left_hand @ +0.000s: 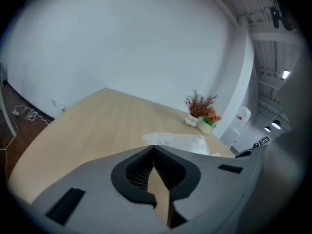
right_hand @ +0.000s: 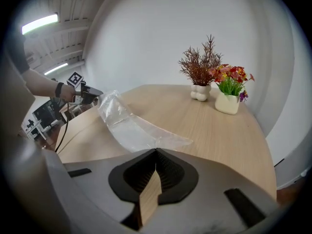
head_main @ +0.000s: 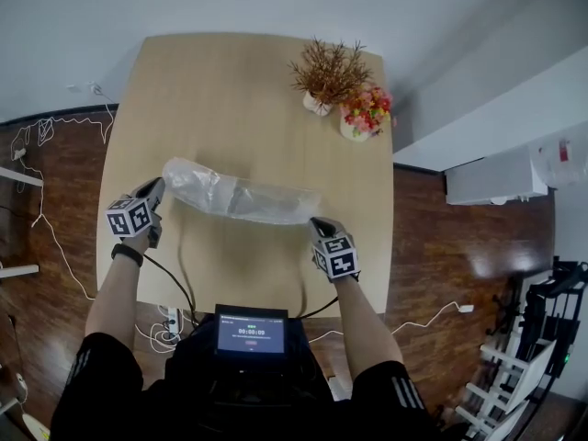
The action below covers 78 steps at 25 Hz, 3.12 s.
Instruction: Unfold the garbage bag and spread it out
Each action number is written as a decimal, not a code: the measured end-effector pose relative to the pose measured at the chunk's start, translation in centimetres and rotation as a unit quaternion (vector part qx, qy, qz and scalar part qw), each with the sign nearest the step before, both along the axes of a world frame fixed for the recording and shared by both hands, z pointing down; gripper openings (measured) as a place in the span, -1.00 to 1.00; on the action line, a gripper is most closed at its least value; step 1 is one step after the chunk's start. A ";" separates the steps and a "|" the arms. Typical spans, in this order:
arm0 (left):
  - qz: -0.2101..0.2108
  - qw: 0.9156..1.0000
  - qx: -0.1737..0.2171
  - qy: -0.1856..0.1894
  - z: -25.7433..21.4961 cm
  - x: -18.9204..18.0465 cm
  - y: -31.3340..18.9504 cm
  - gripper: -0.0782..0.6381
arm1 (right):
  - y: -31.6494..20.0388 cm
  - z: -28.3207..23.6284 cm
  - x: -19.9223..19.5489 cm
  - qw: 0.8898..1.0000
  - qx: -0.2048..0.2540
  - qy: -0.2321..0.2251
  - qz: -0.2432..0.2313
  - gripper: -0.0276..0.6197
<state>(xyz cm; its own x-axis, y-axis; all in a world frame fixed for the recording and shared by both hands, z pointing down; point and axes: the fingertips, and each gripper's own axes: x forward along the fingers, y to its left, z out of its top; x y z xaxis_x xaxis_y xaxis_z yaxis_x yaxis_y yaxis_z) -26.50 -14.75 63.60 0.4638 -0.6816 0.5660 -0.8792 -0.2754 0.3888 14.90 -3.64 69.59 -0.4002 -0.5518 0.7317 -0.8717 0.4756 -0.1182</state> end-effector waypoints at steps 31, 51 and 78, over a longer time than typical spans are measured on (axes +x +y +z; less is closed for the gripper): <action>0.098 0.963 -0.094 -0.233 6.6 -4.6 1.2 -0.13 | 1.3 3.9 3.1 0.998 -0.052 0.047 0.007 -0.85; 0.463 0.828 -0.045 -0.313 8.1 14.5 0.2 -0.17 | 1.2 3.5 3.2 0.998 -0.045 0.033 0.019 -0.85; 0.462 0.825 0.003 -0.326 8.7 16.6 0.5 -0.78 | 1.4 2.7 2.8 0.999 -0.042 0.026 0.017 -0.83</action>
<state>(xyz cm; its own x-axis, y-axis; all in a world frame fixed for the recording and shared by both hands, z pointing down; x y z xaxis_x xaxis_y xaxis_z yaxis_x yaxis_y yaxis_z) -9.86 -14.25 72.34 0.3845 -0.2117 0.8985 -0.3155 -0.9449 -0.0876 17.68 -2.28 72.30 -0.3428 -0.5006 0.7949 -0.8934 0.4353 -0.1112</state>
